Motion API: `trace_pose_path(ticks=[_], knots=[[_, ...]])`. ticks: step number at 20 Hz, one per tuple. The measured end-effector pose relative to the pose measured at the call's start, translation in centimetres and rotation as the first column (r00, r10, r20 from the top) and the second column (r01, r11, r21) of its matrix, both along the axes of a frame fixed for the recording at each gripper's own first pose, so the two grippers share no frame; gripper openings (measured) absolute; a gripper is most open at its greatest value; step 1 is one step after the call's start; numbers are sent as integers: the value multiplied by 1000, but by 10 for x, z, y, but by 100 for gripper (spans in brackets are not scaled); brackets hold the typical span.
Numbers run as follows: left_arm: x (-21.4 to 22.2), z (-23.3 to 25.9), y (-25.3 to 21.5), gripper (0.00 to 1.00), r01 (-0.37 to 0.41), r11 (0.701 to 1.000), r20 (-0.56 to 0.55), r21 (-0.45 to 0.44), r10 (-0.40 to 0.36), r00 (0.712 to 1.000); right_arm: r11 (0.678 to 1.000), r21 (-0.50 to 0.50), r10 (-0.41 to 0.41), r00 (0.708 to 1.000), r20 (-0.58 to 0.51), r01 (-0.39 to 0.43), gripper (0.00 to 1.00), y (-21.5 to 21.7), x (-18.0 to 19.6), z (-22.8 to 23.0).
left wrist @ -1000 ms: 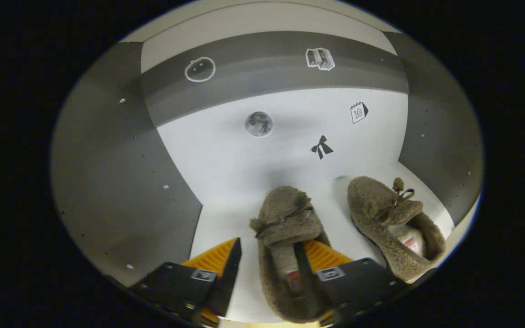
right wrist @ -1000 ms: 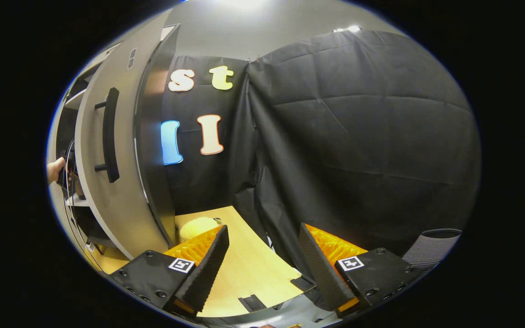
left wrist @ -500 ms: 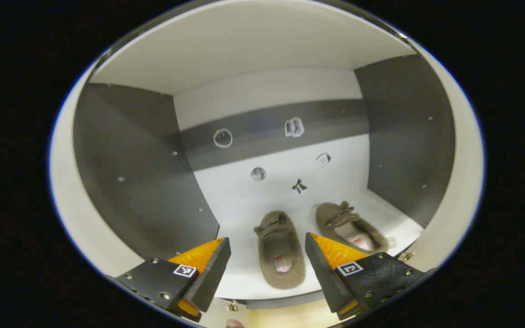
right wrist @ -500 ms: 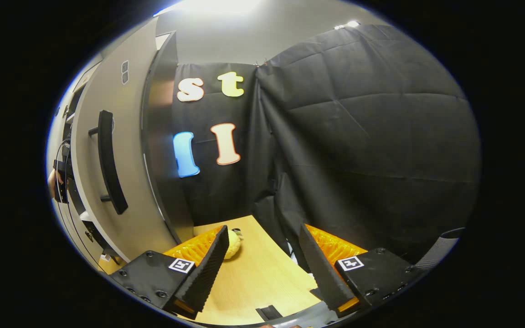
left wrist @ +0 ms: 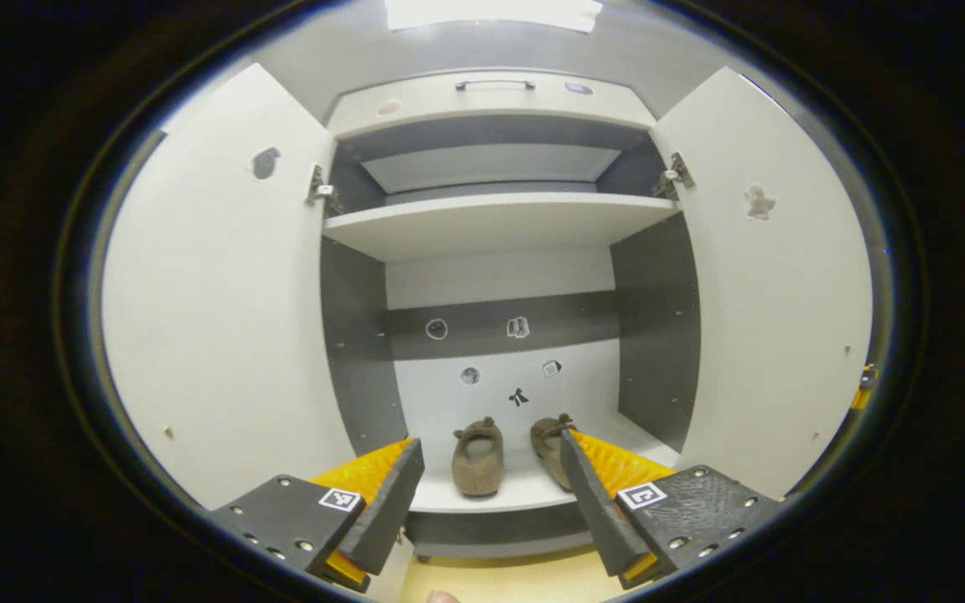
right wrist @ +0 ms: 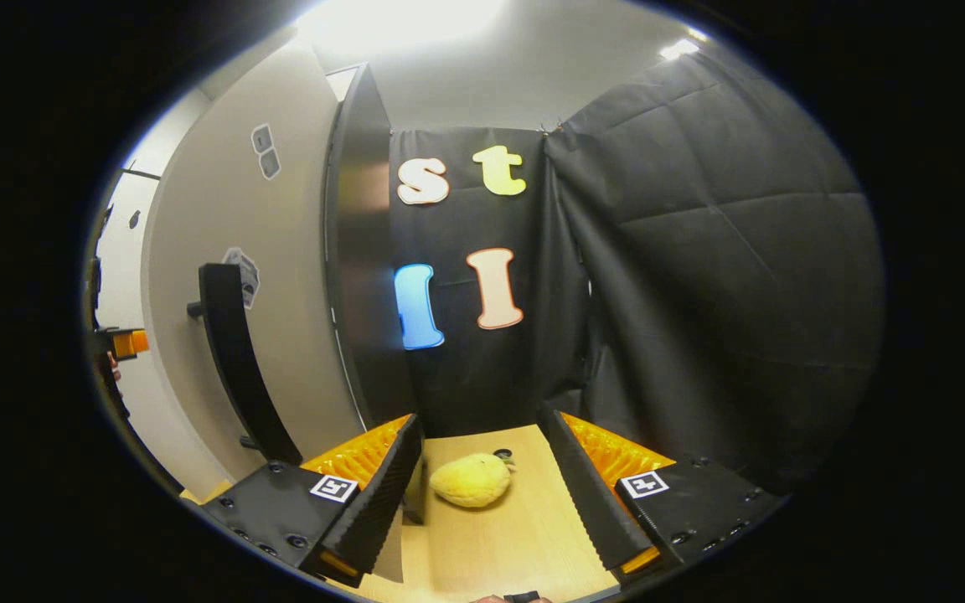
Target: Grab one shoe with the right hand and put it into the shoe cabinet, grab the other shoe with the left hand and put it into the shoe cabinet; then close the right door with the right hand and the left door with the left hand.
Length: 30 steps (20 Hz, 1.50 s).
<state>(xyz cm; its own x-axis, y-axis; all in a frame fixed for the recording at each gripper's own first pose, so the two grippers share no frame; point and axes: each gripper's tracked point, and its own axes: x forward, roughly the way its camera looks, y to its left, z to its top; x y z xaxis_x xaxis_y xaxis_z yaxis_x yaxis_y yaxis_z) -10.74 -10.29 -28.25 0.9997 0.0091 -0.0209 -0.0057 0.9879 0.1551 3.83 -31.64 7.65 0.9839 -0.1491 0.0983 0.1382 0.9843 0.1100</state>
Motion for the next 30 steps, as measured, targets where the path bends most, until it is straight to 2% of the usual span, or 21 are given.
trace_pose_path(ticks=[2,3,5,7,8,11,12,14,15,19,20,21,22,24,25,26,27,28,30], knots=[[-32,-1,7,100,-47,999,31,-17,47,998,999,-15,43,999,12,-43,98,7,6,11],[-47,-2,10,100,-72,997,37,-38,74,997,998,-24,53,998,12,-53,92,8,8,15],[-74,-6,18,100,-95,993,54,-68,99,994,997,-38,72,997,22,-72,92,12,9,21],[-92,-14,35,100,-139,988,40,-72,142,989,997,-40,71,997,41,-70,92,16,8,31],[-97,-20,43,94,-158,985,24,-67,160,987,997,-39,65,997,45,-63,92,17,6,34],[-109,-32,67,94,-185,979,2,-82,186,983,998,-33,55,997,50,-53,92,28,-2,42],[-111,-38,68,97,-178,979,-11,-101,177,984,998,-36,44,998,52,-42,92,30,-6,45],[-109,-45,72,94,-152,980,-36,-126,148,988,999,-45,18,999,49,-15,92,35,-15,52],[-107,-50,73,94,-135,981,-55,-139,128,990,999,-47,10,999,46,-8,98,40,-18,53],[-109,-63,72,95,-57,980,-90,-188,41,995,994,-99,-50,999,20,51,97,52,-24,51],[-111,-65,72,100,-37,980,-96,-194,19,995,991,-110,-83,996,-13,81,97,53,-23,44],[-113,-68,73,95,-13,980,-107,-200,-9,994,987,-122,-105,994,-11,103,92,53,-25,46],[-115,-71,75,95,7,979,-116,-204,-31,993,984,-135,-120,993,-3,118,96,54,-26,49],[-120,-72,83,95,26,974,-109,-225,-51,993,975,-170,-149,989,-1,146,96,63,-24,54],[-122,-72,87,100,38,970,-104,-241,-65,992,970,-184,-159,987,1,157,96,67,-24,55],[-124,-72,89,95,51,965,-104,-256,-80,991,964,-192,-187,982,4,184,94,68,-26,54],[-125,-70,91,100,65,962,-101,-265,-94,990,962,-192,-197,980,10,195,83,70,-26,56],[-128,-65,94,100,73,961,-89,-268,-100,991,965,-180,-194,981,7,192,87,78,-27,54],[-131,-54,101,100,86,960,-70,-265,-109,992,972,-145,-184,983,7,183,87,94,-29,51]])
